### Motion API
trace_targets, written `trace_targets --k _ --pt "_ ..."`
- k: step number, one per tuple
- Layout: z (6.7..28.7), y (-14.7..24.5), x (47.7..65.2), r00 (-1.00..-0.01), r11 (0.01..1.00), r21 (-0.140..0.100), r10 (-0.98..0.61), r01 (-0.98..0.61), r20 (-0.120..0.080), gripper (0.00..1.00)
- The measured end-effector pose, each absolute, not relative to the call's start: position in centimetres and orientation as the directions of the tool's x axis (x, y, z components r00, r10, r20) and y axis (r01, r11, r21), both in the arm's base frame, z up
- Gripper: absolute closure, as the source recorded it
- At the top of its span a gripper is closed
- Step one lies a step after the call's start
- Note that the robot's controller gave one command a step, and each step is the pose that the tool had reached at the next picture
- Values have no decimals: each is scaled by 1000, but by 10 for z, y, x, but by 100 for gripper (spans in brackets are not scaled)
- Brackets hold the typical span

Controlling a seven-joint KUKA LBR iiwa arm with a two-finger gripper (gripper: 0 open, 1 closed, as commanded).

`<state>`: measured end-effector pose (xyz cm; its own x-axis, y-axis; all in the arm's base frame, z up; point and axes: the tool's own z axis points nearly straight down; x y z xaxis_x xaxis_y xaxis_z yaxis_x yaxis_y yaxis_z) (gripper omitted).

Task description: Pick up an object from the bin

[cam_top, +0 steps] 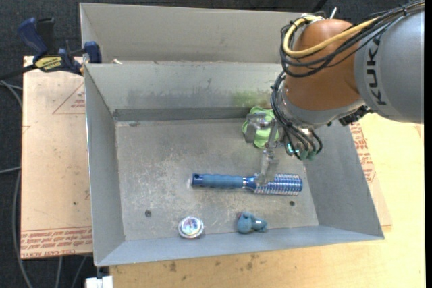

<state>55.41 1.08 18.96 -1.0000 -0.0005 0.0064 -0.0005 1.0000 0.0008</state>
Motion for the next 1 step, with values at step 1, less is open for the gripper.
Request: trace_targets --k 1 --pt "65 -42 538 -998 998 1 -58 -58 7 0"
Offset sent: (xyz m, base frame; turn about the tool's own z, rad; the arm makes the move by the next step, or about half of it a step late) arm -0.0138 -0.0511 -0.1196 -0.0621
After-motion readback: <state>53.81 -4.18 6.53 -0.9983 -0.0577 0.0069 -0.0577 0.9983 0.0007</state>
